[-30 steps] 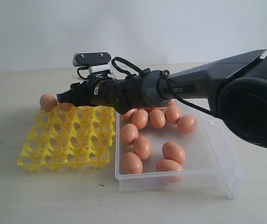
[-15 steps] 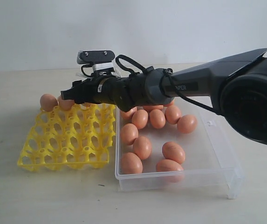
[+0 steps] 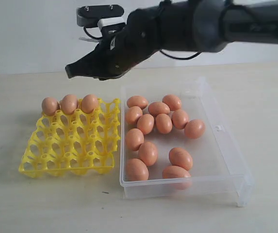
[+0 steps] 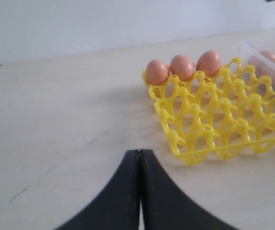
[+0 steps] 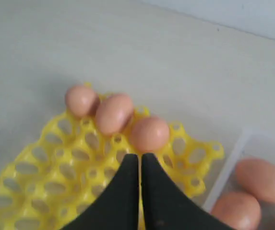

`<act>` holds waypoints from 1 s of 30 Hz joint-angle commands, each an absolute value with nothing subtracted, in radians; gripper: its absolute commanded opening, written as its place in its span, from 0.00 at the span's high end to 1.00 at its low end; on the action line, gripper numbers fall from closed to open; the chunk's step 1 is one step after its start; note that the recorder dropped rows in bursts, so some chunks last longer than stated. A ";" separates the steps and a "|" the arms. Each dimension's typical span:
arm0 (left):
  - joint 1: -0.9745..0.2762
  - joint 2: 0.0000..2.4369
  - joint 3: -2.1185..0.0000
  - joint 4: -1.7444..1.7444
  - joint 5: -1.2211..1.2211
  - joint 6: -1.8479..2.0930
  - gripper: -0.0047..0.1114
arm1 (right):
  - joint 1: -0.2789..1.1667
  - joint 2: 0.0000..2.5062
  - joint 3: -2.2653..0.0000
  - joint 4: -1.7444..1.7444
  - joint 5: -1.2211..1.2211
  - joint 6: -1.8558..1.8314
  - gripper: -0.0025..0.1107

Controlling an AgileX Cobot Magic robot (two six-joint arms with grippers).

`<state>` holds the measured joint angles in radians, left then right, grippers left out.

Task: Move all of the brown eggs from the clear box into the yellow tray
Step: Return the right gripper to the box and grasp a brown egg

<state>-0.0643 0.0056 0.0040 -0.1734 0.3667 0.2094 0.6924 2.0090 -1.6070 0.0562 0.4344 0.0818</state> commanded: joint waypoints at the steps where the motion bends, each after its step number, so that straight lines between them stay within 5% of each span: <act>1: -0.069 0.000 0.000 -0.171 0.361 0.209 0.96 | 0.683 1.729 -1.440 0.048 0.778 -0.083 0.94; 12: -0.069 0.000 0.000 -0.171 0.361 0.209 0.96 | 0.468 1.743 -1.322 0.054 0.760 -0.044 0.53; 30: -0.069 0.000 0.000 -0.171 0.361 0.209 0.96 | 0.408 2.070 -1.520 0.207 0.710 -0.063 0.51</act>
